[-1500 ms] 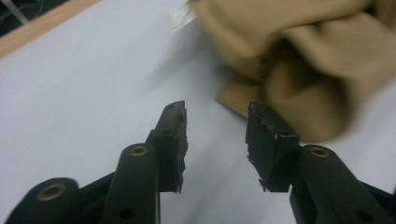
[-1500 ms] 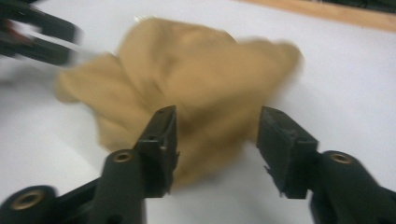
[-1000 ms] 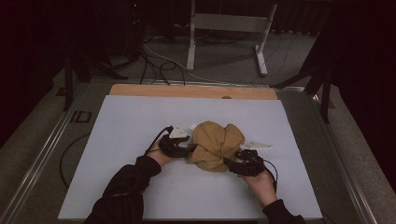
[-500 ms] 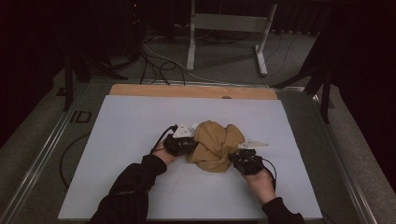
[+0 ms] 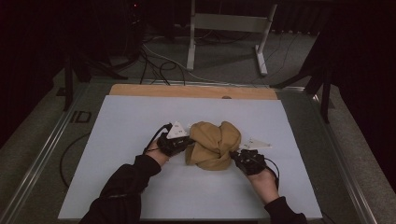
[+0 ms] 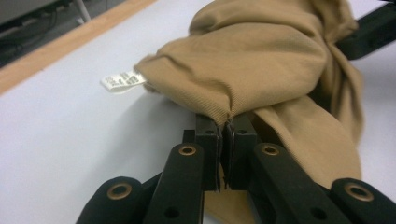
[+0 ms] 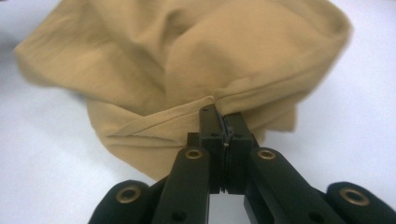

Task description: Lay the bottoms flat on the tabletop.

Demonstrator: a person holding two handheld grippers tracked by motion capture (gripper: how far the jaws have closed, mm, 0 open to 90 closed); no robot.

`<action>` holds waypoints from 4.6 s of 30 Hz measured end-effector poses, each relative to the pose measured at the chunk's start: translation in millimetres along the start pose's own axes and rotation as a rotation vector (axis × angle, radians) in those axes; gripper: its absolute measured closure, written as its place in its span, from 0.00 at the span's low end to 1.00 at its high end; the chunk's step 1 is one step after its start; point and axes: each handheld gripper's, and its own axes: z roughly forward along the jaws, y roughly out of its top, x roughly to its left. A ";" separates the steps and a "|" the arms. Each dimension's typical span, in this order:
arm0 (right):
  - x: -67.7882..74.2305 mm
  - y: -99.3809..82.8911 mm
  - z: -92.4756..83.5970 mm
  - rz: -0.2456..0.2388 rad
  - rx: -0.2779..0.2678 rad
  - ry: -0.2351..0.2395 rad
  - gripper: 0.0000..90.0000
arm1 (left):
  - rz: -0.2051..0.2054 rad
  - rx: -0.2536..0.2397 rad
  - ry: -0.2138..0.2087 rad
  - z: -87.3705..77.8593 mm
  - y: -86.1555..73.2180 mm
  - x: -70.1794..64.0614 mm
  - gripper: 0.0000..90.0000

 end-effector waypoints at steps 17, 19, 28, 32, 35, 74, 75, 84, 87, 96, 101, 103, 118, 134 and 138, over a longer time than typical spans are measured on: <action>-17.6 19.6 -31.2 -0.005 -0.088 -0.063 1.00 | -0.083 -0.004 0.151 -62.1 -14.3 37.9 0.96; -20.2 20.8 -34.6 -0.001 -0.098 -0.076 1.00 | -0.091 -0.009 0.169 -70.1 -16.1 41.9 0.96; -34.0 24.4 -42.7 0.033 -0.121 -0.096 1.00 | -0.131 0.007 0.227 -86.6 -31.3 54.0 0.96; -25.5 25.1 -42.5 -0.003 -0.127 -0.071 1.00 | -0.189 0.051 0.166 -77.9 -47.8 57.3 0.95; -18.9 26.1 -40.3 -0.021 -0.124 -0.053 1.00 | -0.200 0.048 0.139 -74.8 -55.3 53.6 0.79; 125.2 12.5 29.5 -0.423 -0.040 0.404 1.00 | -0.174 0.090 -0.043 -79.7 -0.8 -33.0 0.23; 125.1 10.8 29.5 -0.446 -0.042 0.401 1.00 | -0.155 0.103 -0.050 -75.8 0.2 -36.2 0.26; 120.1 -2.1 19.3 -0.480 -0.039 0.415 0.75 | -0.118 0.162 -0.133 -53.8 7.3 -57.8 0.37; 115.1 -5.1 17.1 -0.473 -0.044 0.420 0.73 | -0.094 0.215 -0.151 -44.3 7.5 -65.5 0.45; 81.2 -8.4 5.3 -0.371 -0.026 0.384 0.51 | -0.120 0.228 -0.120 -43.8 6.0 -51.7 0.99; 57.6 -0.1 2.6 -0.292 -0.078 0.307 0.49 | -0.181 0.109 -0.027 -77.0 9.2 -31.5 0.99; 50.3 4.1 4.8 -0.252 -0.089 0.294 0.49 | -0.196 0.096 0.005 -90.3 5.5 -22.5 0.99; 62.9 22.6 32.7 -0.240 -0.093 0.262 0.62 | -0.423 0.129 0.197 -153.5 -78.7 39.5 0.99; 96.2 58.3 73.6 -0.281 -0.124 0.314 0.56 | -0.508 0.145 0.270 -167.3 -127.7 66.7 0.99; 108.0 61.3 80.8 -0.294 -0.122 0.418 0.53 | -0.487 0.132 0.262 -166.4 -123.4 63.4 0.99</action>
